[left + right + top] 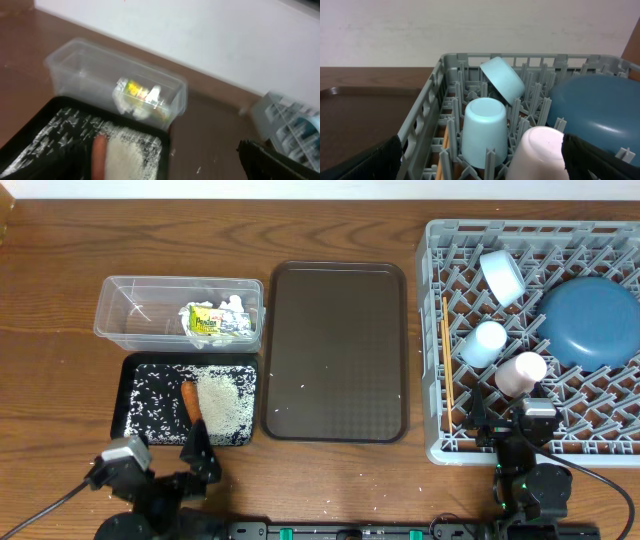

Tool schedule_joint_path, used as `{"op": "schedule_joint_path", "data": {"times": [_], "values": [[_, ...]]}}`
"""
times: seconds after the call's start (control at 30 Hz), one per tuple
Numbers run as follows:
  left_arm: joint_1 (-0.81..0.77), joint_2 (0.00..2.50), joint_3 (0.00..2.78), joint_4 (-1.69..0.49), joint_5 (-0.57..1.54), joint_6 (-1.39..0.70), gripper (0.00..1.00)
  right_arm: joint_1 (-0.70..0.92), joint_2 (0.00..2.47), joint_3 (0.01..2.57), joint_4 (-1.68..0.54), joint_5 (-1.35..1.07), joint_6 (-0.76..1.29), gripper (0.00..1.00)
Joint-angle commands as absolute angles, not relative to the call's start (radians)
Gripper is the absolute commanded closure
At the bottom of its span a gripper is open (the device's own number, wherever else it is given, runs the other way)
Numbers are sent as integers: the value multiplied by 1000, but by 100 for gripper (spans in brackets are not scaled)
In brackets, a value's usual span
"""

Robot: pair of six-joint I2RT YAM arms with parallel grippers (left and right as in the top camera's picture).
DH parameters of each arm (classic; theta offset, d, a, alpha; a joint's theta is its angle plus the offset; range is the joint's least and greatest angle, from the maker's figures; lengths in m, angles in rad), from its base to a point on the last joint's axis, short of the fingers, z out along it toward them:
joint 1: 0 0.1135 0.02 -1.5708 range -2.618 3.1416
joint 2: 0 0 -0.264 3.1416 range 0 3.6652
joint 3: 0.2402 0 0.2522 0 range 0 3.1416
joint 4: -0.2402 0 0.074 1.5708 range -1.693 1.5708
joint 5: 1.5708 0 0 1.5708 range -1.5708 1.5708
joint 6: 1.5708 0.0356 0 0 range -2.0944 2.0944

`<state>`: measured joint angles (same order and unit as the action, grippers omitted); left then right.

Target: Sort waste into correct bins and load items into the dishwasher rack

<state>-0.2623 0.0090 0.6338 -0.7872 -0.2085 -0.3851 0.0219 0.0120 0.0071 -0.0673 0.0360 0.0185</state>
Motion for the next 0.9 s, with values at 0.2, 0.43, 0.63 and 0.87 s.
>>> {"op": "schedule_joint_path", "data": {"times": [0.2, 0.43, 0.63, 0.87], "values": [[-257, 2, 339, -201, -118, -492, 0, 25, 5, 5, -71, 48, 33, 1], [-256, 2, 121, 95, -118, -582, 0, 25, 5, 5, -71, 48, 33, 1], [-256, 2, 54, 121, -117, -581, 0, 26, 5, 5, -71, 48, 33, 1], [-253, 2, 3, 102, -117, -528, 0, 25, 5, 5, -71, 48, 33, 1]]}}
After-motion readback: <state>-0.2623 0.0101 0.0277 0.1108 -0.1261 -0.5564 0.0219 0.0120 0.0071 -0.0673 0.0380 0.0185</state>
